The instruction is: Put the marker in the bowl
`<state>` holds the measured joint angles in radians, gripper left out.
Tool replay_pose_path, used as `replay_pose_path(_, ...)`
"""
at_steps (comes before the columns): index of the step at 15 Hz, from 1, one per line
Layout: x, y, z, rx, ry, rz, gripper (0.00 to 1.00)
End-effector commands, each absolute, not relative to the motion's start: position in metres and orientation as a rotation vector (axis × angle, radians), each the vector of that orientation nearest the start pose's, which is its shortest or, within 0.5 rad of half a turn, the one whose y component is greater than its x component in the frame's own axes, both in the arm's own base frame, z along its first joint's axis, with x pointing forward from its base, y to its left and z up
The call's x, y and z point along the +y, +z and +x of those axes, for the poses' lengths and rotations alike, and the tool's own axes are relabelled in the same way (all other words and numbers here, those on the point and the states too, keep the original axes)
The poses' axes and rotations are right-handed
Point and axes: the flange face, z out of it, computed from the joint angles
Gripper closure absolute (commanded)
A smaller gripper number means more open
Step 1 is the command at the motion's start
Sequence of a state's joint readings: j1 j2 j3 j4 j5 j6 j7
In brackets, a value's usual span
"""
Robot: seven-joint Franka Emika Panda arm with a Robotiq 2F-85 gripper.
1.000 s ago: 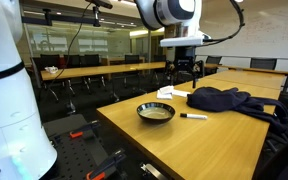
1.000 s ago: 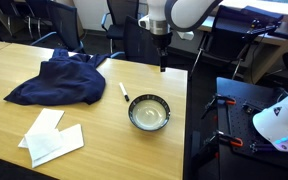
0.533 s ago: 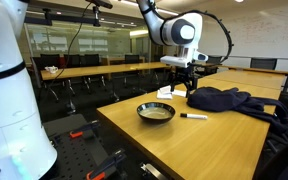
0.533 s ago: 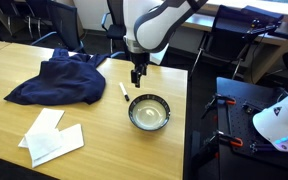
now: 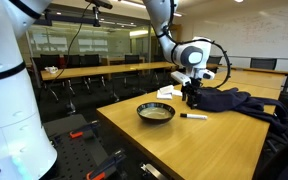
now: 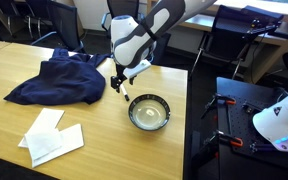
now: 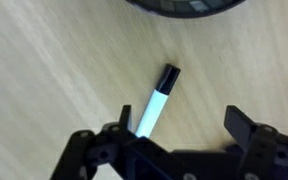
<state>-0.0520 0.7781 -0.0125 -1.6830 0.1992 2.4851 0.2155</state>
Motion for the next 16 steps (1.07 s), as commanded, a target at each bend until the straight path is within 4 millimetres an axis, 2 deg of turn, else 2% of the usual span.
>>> replay_pose_path(1, -0.049, 0.138, 0.692, 0.931, -0.089, -2.872, 0.00)
replay_pose_path(5, -0.063, 0.129, 0.699, 1.230, -0.147, -2.781, 0.04)
replay_pose_path(8, -0.073, 0.121, 0.703, 1.458, -0.161, -2.705, 0.18)
replay_pose_path(9, -0.074, 0.118, 0.705, 1.522, -0.170, -2.684, 0.19)
replay_pose_path(10, -0.074, 0.116, 0.707, 1.536, -0.168, -2.687, 0.27)
replay_pose_path(11, -0.072, 0.113, 0.709, 1.535, -0.162, -2.701, 0.25)
replay_pose_path(13, -0.064, 0.108, 0.714, 1.454, -0.169, -2.755, 0.35)
replay_pose_path(14, -0.061, 0.107, 0.715, 1.414, -0.170, -2.781, 0.37)
replay_pose_path(15, -0.060, 0.105, 0.717, 1.406, -0.167, -2.789, 0.52)
replay_pose_path(16, -0.059, 0.103, 0.718, 1.404, -0.175, -2.799, 0.55)
